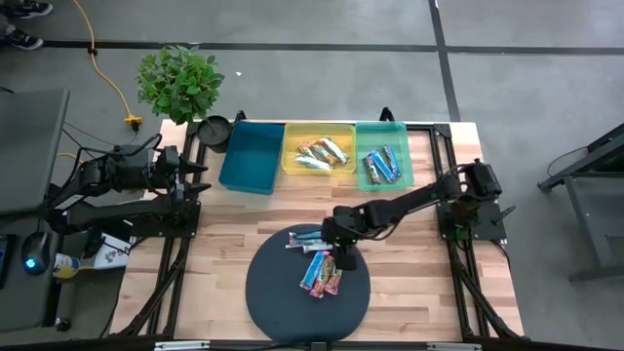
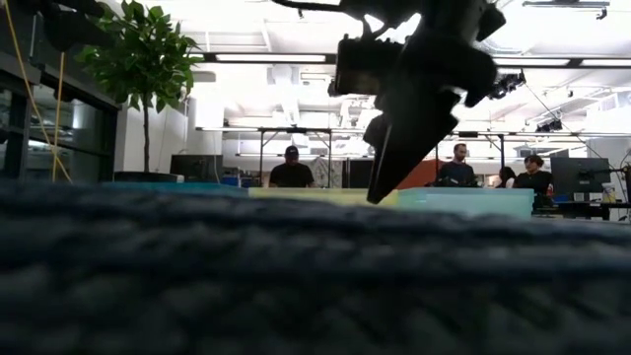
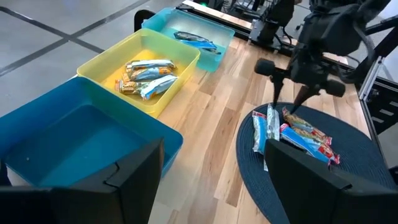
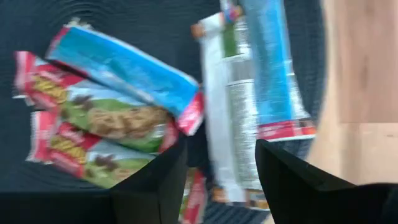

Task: Pick and place Granola Bars by type
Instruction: Put the yellow granola bar into the yellow bin

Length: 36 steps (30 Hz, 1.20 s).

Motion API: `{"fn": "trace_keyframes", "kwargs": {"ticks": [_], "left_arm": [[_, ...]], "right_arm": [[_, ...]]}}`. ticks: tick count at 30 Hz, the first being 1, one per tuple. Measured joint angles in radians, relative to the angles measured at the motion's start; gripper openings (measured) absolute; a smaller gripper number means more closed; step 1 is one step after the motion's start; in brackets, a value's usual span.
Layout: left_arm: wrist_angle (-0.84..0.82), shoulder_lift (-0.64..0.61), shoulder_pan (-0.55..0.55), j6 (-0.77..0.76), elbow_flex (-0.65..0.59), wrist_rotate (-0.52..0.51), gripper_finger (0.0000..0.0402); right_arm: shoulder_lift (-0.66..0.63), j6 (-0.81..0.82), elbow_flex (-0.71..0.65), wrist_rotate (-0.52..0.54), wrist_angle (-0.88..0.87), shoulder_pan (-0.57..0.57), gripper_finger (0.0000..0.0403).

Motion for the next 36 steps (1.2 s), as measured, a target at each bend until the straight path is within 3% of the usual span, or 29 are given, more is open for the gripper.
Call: {"fn": "trace_keyframes", "kwargs": {"ticks": [18,25,36], "left_arm": [[0.0,0.0,0.0,-0.016,0.0,-0.003,0.0273],[0.0,0.0,0.0,-0.024,0.0,-0.003,0.0273],[0.0,0.0,0.0,-0.032,0.0,-0.002,0.0273]], "right_arm": [[0.008,-0.066,0.003,-0.033,-0.003,-0.038,0.0174],[0.082,-0.035,0.002,-0.122,0.006,-0.045,0.0174],[0.092,-0.01,0.002,-0.052,0.057,-0.042,0.0174]]}}
